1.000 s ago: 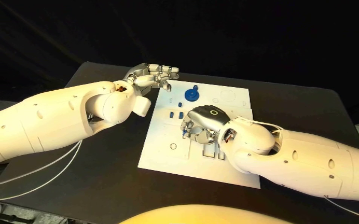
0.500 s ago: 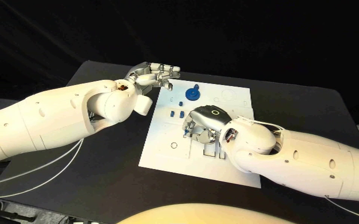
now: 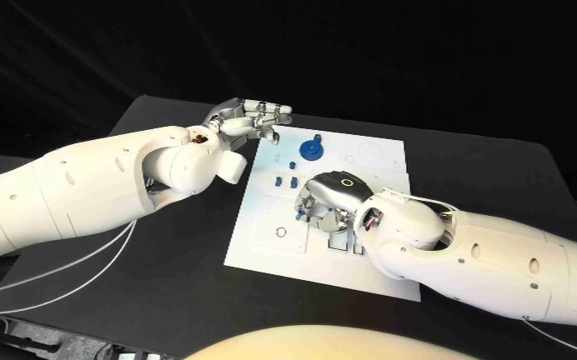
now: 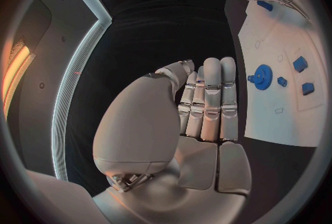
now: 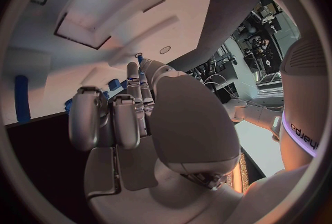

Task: Assemble the parts on the task board

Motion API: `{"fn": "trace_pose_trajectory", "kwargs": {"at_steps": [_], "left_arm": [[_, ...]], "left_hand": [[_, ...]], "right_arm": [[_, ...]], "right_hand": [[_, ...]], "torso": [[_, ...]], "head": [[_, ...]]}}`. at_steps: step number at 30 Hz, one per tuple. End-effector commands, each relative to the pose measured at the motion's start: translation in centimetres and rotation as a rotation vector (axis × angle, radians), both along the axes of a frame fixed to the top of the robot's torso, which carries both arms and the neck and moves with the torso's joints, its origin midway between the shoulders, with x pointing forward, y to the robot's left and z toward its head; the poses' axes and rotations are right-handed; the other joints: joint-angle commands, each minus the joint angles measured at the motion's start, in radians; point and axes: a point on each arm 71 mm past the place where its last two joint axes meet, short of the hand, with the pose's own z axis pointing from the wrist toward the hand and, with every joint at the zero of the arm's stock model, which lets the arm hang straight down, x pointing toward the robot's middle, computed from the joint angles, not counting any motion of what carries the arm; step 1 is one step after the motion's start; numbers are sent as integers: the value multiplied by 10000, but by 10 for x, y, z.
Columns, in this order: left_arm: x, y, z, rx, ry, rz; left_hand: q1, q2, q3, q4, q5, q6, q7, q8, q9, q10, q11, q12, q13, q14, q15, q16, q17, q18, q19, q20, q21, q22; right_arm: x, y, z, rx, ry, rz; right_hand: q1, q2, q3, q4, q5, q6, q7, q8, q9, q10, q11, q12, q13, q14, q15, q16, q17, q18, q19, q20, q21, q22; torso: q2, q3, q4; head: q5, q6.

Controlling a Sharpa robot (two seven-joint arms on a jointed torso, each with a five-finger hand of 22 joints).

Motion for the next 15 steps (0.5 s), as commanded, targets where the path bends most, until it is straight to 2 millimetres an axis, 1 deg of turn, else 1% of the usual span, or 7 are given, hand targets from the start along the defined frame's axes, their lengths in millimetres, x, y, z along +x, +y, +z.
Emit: {"fn": "trace_pose_trajectory", "kwargs": {"at_steps": [1, 15], "left_arm": [[0, -3, 1, -93, -27, -190], [-1, -4, 1, -96, -5, -239]], "left_hand": [[85, -9, -9, -48, 67, -48, 55, -41, -8, -72, -23, 68, 5, -49, -2, -46, -17, 132, 20, -22, -36, -17], [85, -9, -9, -48, 67, -48, 55, -41, -8, -72, -23, 68, 5, -49, -2, -46, -17, 132, 20, -22, -36, -17]], "right_arm": [[-1, 1, -1, -96, 51, 150], [1, 3, -4, -170, 57, 82]], "right_hand": [[-109, 26, 48, 1, 43, 50, -12, 37, 8, 63, 7, -69, -14, 591, -78, 40, 292, -206, 84, -8, 32, 1617], [-114, 26, 51, -13, 54, 48, -13, 35, 10, 64, 6, -74, -15, 590, -78, 38, 287, -204, 80, -7, 23, 1615]], "torso": [[-8, -1, -5], [-7, -5, -3]], "head": [[18, -23], [28, -5]]}}
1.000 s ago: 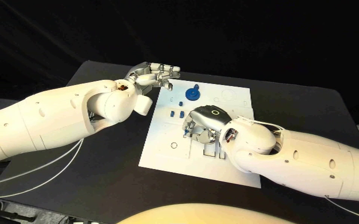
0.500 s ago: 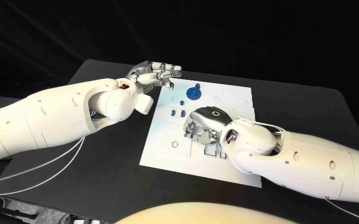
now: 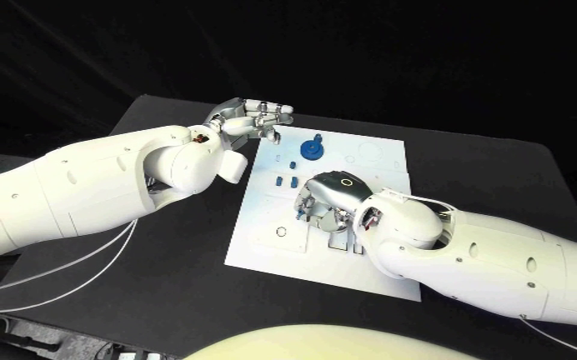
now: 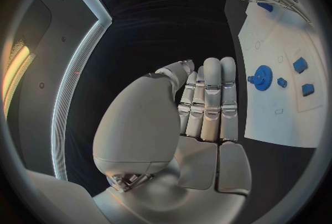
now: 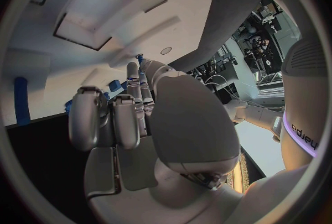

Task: Assemble the parts on the task board

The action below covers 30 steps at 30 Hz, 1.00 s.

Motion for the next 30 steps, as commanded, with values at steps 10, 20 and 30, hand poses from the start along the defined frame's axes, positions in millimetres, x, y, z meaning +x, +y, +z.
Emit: {"fn": "trace_pose_trajectory", "kwargs": {"at_steps": [10, 20, 30], "left_arm": [[-1, -3, 1, -86, -22, -229], [-1, -3, 1, -85, -5, -272], [-1, -3, 1, -53, -4, -304]], "left_hand": [[85, -9, -9, -48, 67, -48, 55, -41, -9, -72, -23, 68, 5, -49, -2, -46, -9, 133, 20, -22, -36, -9], [85, -9, -9, -48, 67, -48, 55, -41, -9, -72, -23, 68, 5, -49, -2, -46, -9, 133, 20, -22, -36, -9], [95, 2, -14, -69, 67, -56, 65, -35, -17, -87, -15, 82, 6, -59, 3, -54, -19, 133, 21, -18, -45, -10]], "right_arm": [[0, 3, -2, -164, 16, 95], [1, 4, -4, -423, 91, 130], [0, 4, -6, -791, 188, 168]], "right_hand": [[-77, -10, 58, -29, 66, 62, -22, 67, 19, 67, 5, -39, -16, 591, -79, 44, 294, -205, 83, -7, 29, 1621], [-77, -10, 58, -29, 66, 62, -22, 67, 19, 67, 5, -39, -16, 591, -79, 44, 294, -205, 83, -7, 29, 1621], [-136, -44, 42, -72, 60, 36, -6, 51, 23, 54, 19, -69, -24, 586, -72, 35, 270, -197, 67, -4, -11, 1613]], "torso": [[6, -2, 7], [0, -4, -1], [-1, -3, -4]], "head": [[23, 15], [30, 18], [36, -2]]}}
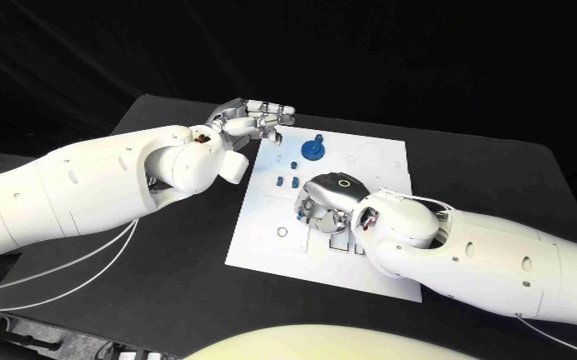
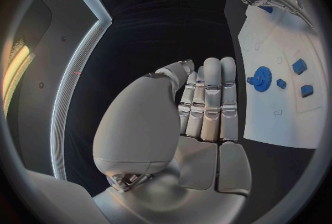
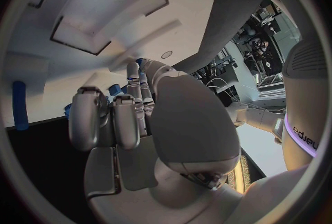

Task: Assemble the parts on the task board

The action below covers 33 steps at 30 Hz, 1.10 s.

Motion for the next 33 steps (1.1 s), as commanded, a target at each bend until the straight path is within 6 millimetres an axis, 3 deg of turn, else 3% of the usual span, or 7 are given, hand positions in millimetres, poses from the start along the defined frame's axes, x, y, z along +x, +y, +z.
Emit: {"fn": "trace_pose_trajectory", "kwargs": {"at_steps": [1, 8, 15, 19, 25, 29, 33], "left_arm": [[-1, -3, 1, -59, -47, -225], [-1, -3, 1, -54, -45, -228], [-1, -3, 1, -46, -25, -239], [-1, -2, 1, -38, 2, -256], [-1, -2, 1, -25, 33, -275], [-1, 0, 0, 13, 61, -222], [-1, 2, 0, 23, 54, -203]], "left_hand": [[95, 2, -14, -69, 67, -19, 28, -35, -9, -87, -15, 32, 6, -59, 3, -55, -8, 132, 21, -18, -45, -11], [95, 2, -14, -69, 67, -19, 28, -35, -9, -87, -15, 32, 6, -59, 3, -55, -8, 132, 21, -18, -45, -11], [95, 2, -14, -69, 67, -19, 28, -35, -9, -87, -15, 32, 6, -59, 3, -55, -8, 132, 21, -18, -45, -11], [97, 6, -17, -76, 67, -23, 32, -34, -12, -94, -12, 36, 6, -63, 6, -58, -13, 132, 20, -17, -49, -12], [91, 6, -21, -75, 66, -33, 37, -37, -15, -101, -8, 37, 5, -65, 8, -60, -14, 132, 20, -15, -51, -12], [-4, 16, -71, -25, 59, -68, 55, -41, -30, -129, 10, 51, 4, -62, 29, -59, -24, 126, 20, 2, -71, -20], [-8, 15, -73, -24, 58, -69, 55, -41, -30, -130, 11, 51, 4, -62, 30, -59, -24, 126, 20, 3, -72, -21]], "right_arm": [[-1, 0, -3, -456, 44, 75], [-1, 1, -2, -352, -53, 20], [0, 0, 0, -39, -254, -171], [0, -1, 2, 162, -391, -248], [-5, -9, 7, 357, -510, -313], [-9, -23, 15, 472, -607, -472], [-8, -42, 28, 505, -676, -797]], "right_hand": [[-86, 8, 14, -44, 29, 40, 26, 36, 6, 54, 18, -69, -17, 586, -73, 36, 265, -198, 67, -4, -11, 1608], [-359, -117, -49, -55, 19, -272, 161, -86, -61, -214, 138, -259, -82, 579, 22, 43, 252, -188, 33, 51, -94, 1595], [-758, -420, -306, -44, 16, -1444, 455, -116, -428, -756, 390, -341, -158, 555, 237, 52, 217, -133, -95, 229, -406, 1508], [-806, -473, -398, -88, 0, -1744, 429, -106, -545, -934, 411, -310, -170, 531, 254, 18, 146, -93, -167, 270, -584, 1453], [-805, -448, -428, -119, 19, -1655, 398, -46, -551, -983, 396, -273, -165, 516, 249, -8, 95, -85, -177, 278, -616, 1446], [-840, -441, -497, -138, 40, -1464, 377, 20, -548, -963, 377, -186, -142, 498, 233, -43, 26, -71, -198, 279, -680, 1430], [-915, -522, -630, -136, -48, -1360, 339, 32, -562, -982, 355, -130, -128, 467, 221, -113, -92, -39, -267, 274, -846, 1377]], "torso": [[0, 0, -5], [0, 0, -3], [-2, 2, -3], [1, 5, -6], [-5, 5, 3], [-20, 2, -21], [-14, -7, -33]], "head": [[3, -17], [-1, -16], [-8, -9], [-11, -3], [-19, 13], [-40, 42], [-147, 131]]}}
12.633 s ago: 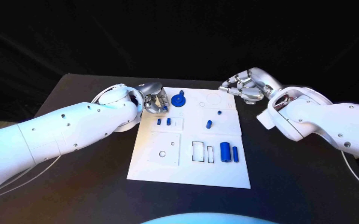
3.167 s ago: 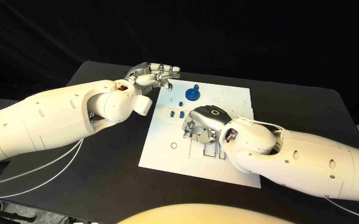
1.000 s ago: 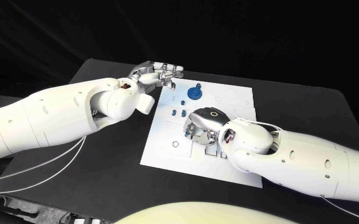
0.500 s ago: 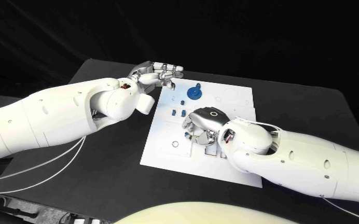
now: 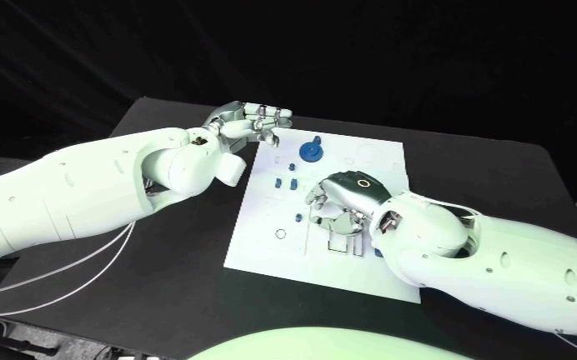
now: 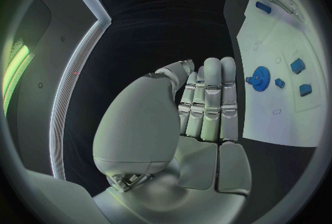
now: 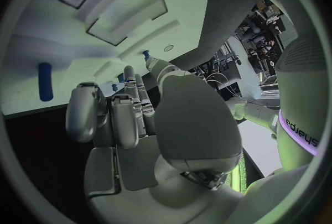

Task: Assemble the parts on the task board

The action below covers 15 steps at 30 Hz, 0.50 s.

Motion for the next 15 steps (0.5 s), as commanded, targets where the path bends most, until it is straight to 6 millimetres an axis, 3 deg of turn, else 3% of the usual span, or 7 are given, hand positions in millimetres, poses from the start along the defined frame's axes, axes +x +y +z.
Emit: {"fn": "trace_pose_trajectory", "kwargs": {"at_steps": [1, 6, 8, 9, 10, 13, 15], "left_arm": [[-1, -1, 1, -37, -44, -187], [-1, 0, 1, -46, -62, -194], [-1, 0, 1, -48, -63, -199], [-1, 0, 1, -49, -63, -202], [-1, 0, 1, -50, -63, -205], [-1, 0, 1, -50, -64, -208], [0, 1, 1, -45, -63, -195]], "left_hand": [[-8, 15, -45, 4, 58, -31, 20, -41, -13, -39, -6, 52, 4, -62, 29, -59, -11, 126, 19, 3, -34, -9], [-20, 13, -56, 9, 58, -36, 20, -40, -15, -45, -6, 56, 4, -62, 32, -59, -13, 127, 19, 6, -40, -11], [-20, 13, -56, 9, 58, -36, 20, -40, -15, -45, -6, 56, 4, -62, 32, -59, -13, 127, 19, 6, -40, -11], [-20, 13, -56, 9, 58, -36, 20, -40, -15, -45, -6, 56, 4, -62, 32, -59, -13, 127, 19, 6, -40, -11], [-20, 13, -56, 9, 58, -36, 20, -40, -15, -45, -6, 56, 4, -62, 32, -59, -13, 127, 19, 6, -40, -11], [-20, 13, -56, 9, 58, -36, 20, -40, -15, -45, -6, 56, 4, -62, 32, -59, -13, 127, 19, 6, -40, -11], [-22, 13, -58, 9, 58, -37, 19, -39, -16, -45, -7, 58, 4, -62, 32, -59, -14, 127, 19, 7, -42, -12]], "right_arm": [[3, -15, 13, 113, -235, -370], [13, -42, 31, -300, -350, -840], [19, -54, 37, -595, -402, -1064], [21, -60, 40, -717, -437, -1164], [24, -64, 41, -830, -463, -1248], [31, -76, 43, -1164, -482, -1444], [34, -80, 42, -1311, -471, -1499]], "right_hand": [[-122, -22, -134, 12, -118, 54, -27, 15, -29, -58, -31, 81, 18, 457, 36, -74, -69, -28, -112, 18, -137, 1359], [-349, -189, -934, 87, 40, -103, -143, -70, -149, -453, -54, 80, 4, 407, 20, -190, -264, 54, -312, 2, -620, 1199], [-297, -100, -1792, 165, 137, -253, -264, -62, -228, -793, 3, 80, -15, 326, 60, -354, -524, 112, -463, 26, -996, 1071], [11, 191, -2736, 283, 231, -337, -324, -1, -291, -981, 26, 215, -6, 301, 142, -405, -616, 138, -494, 50, -1142, 1022], [99, 190, -3084, 355, 249, -433, -329, -37, -330, -1084, 42, 255, -11, 290, 129, -434, -674, 142, -506, 71, -1212, 1000], [454, 187, -3734, 683, 297, -585, -390, -54, -407, -1387, 109, 374, -44, 261, 139, -515, -834, 165, -528, 101, -1409, 937], [576, 191, -3844, 791, 315, -605, -411, -54, -423, -1454, 116, 424, -52, 263, 145, -515, -841, 167, -520, 107, -1435, 930]], "torso": [[3, -7, -7], [-5, -6, -3], [-16, -10, -8], [-17, -14, -6], [-20, -17, -5], [-12, -11, -2], [-4, -1, 3]], "head": [[-171, 93], [-336, 157], [-389, 177], [-423, 194], [-461, 211], [-505, 241], [-516, 240]]}}
